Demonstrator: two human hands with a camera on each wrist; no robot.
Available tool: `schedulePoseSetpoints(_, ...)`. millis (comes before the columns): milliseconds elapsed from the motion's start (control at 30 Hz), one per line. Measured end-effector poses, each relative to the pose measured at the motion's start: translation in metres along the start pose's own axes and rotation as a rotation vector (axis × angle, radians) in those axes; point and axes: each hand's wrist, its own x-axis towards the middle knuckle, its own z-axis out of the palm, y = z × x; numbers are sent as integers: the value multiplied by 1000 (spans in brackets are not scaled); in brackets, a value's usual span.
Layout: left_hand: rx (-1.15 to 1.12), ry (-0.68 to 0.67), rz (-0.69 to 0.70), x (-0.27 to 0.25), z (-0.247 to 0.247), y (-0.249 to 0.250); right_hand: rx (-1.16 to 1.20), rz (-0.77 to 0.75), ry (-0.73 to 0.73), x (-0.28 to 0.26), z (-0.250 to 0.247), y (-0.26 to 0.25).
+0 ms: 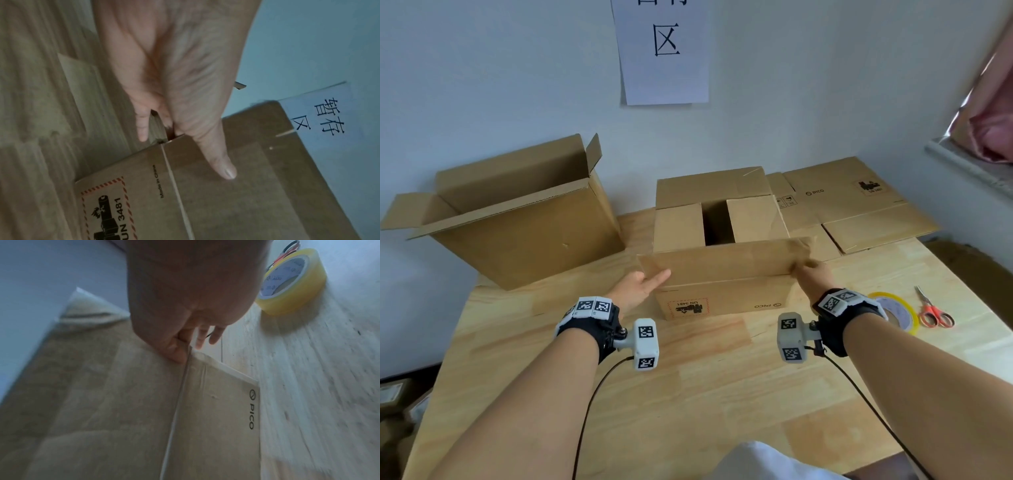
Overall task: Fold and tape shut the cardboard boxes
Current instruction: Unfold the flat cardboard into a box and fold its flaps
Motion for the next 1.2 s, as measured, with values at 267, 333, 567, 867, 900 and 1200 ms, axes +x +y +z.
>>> schedulePoseSetpoints(267, -192, 1, 19, 8, 0, 3, 472, -87, -125, 10, -6, -25)
schedulePoseSetpoints(333, -249, -6, 15, 4, 1, 6, 513, -98, -156, 9, -6, -23)
schedulePoseSetpoints(567, -264, 29, 25, 4, 4, 10, 646, -136, -134, 15, 1, -16)
schedulePoseSetpoints(867, -279, 5, 26, 12, 3, 7, 532, -189, -25, 20, 7, -20)
schedulePoseSetpoints(900, -283, -1, 25, 14, 3, 7, 494, -192, -2, 22, 8, -19)
schedulePoseSetpoints(1200, -170, 21, 24, 30, 3, 5, 272, -172, 91, 36, 15, -8)
